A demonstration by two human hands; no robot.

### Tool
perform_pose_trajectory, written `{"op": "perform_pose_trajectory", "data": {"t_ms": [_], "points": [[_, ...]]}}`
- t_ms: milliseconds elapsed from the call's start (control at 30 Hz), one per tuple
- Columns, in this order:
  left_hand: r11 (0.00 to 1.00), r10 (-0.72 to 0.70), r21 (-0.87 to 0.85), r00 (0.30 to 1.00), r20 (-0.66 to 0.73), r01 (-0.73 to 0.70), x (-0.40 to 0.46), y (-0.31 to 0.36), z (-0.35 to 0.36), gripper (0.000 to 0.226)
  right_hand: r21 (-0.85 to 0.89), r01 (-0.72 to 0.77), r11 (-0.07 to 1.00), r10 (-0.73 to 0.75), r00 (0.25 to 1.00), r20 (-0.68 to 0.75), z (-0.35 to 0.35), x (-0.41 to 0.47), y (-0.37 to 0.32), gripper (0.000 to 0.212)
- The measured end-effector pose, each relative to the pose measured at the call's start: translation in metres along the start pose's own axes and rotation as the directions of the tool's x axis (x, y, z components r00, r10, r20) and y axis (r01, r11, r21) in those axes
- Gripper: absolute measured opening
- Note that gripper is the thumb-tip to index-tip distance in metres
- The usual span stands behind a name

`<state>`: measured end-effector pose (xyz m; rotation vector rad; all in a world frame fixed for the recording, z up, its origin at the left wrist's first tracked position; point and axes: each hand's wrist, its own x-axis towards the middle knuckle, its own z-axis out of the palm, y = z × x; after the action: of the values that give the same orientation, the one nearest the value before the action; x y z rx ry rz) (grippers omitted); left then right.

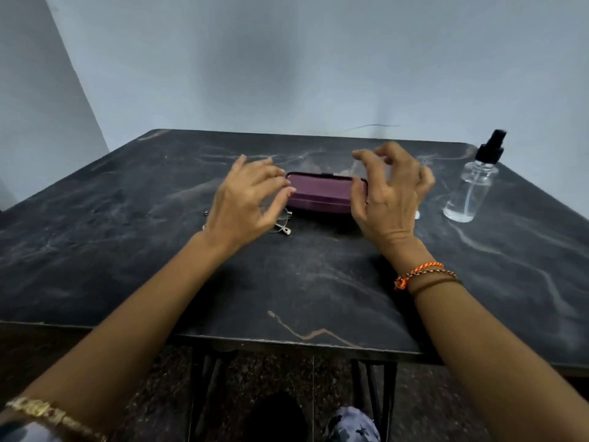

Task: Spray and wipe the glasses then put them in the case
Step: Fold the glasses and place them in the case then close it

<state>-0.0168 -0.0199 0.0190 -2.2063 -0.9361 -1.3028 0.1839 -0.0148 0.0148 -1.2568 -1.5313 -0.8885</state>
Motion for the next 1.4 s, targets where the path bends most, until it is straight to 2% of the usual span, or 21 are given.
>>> {"op": "perform_pose_trajectory", "data": {"t_ms": [100, 167, 233, 333, 533, 733, 933, 1033, 1133, 1267, 1333, 1400], "points": [[1.000, 0.001, -0.012, 1.000, 0.031, 0.000, 0.016, 0.020, 0.016, 0.027, 0.009, -0.265, 0.964, 0.256, 0.939, 0.230, -0.001, -0.003, 0.018, 0.023], [1.000, -0.008, -0.012, 0.999, 0.047, 0.008, 0.027, 0.029, 0.029, 0.028, -0.022, -0.436, 0.900, 0.413, 0.835, 0.364, 0.002, -0.005, 0.034, 0.025], [0.999, -0.041, -0.024, 0.997, 0.058, 0.043, 0.038, 0.034, 0.042, 0.025, -0.044, -0.568, 0.822, 0.528, 0.730, 0.433, 0.004, -0.005, 0.046, 0.031], [0.989, -0.138, -0.040, 0.989, 0.051, 0.140, 0.043, 0.034, 0.055, 0.018, -0.090, -0.639, 0.764, 0.590, 0.637, 0.496, 0.008, -0.006, 0.054, 0.036], [0.965, -0.246, -0.075, 0.967, 0.063, 0.250, 0.032, 0.024, 0.053, 0.019, -0.157, -0.662, 0.733, 0.619, 0.553, 0.558, 0.016, -0.004, 0.060, 0.036], [0.938, -0.313, -0.138, 0.949, 0.051, 0.317, 0.034, 0.021, 0.053, 0.021, -0.124, -0.724, 0.678, 0.662, 0.529, 0.531, 0.019, -0.004, 0.062, 0.035], [0.952, -0.267, -0.122, 0.958, 0.105, 0.279, 0.034, 0.022, 0.053, 0.021, -0.177, -0.703, 0.689, 0.659, 0.507, 0.555, 0.020, -0.002, 0.061, 0.028], [0.951, -0.249, -0.167, 0.964, 0.088, 0.261, 0.035, 0.020, 0.050, 0.019, -0.175, -0.678, 0.714, 0.637, 0.525, 0.564, 0.020, -0.001, 0.061, 0.027], [0.950, -0.234, -0.200, 0.971, 0.054, 0.240, 0.036, 0.019, 0.049, 0.015, -0.080, -0.711, 0.698, 0.638, 0.568, 0.520, 0.019, 0.002, 0.062, 0.027], [0.933, -0.254, -0.267, 0.967, -0.009, 0.242, 0.037, 0.018, 0.049, 0.010, 0.113, -0.785, 0.609, 0.692, 0.595, 0.408, 0.014, 0.011, 0.061, 0.025], [0.923, -0.260, -0.303, 0.965, -0.037, 0.237, 0.039, 0.020, 0.048, 0.010, 0.211, -0.831, 0.515, 0.741, 0.555, 0.378, 0.011, 0.016, 0.059, 0.022], [0.908, -0.285, -0.336, 0.957, -0.056, 0.251, 0.039, 0.022, 0.047, 0.011, 0.362, -0.874, 0.325, 0.779, 0.464, 0.421, 0.009, 0.020, 0.057, 0.016]]}}
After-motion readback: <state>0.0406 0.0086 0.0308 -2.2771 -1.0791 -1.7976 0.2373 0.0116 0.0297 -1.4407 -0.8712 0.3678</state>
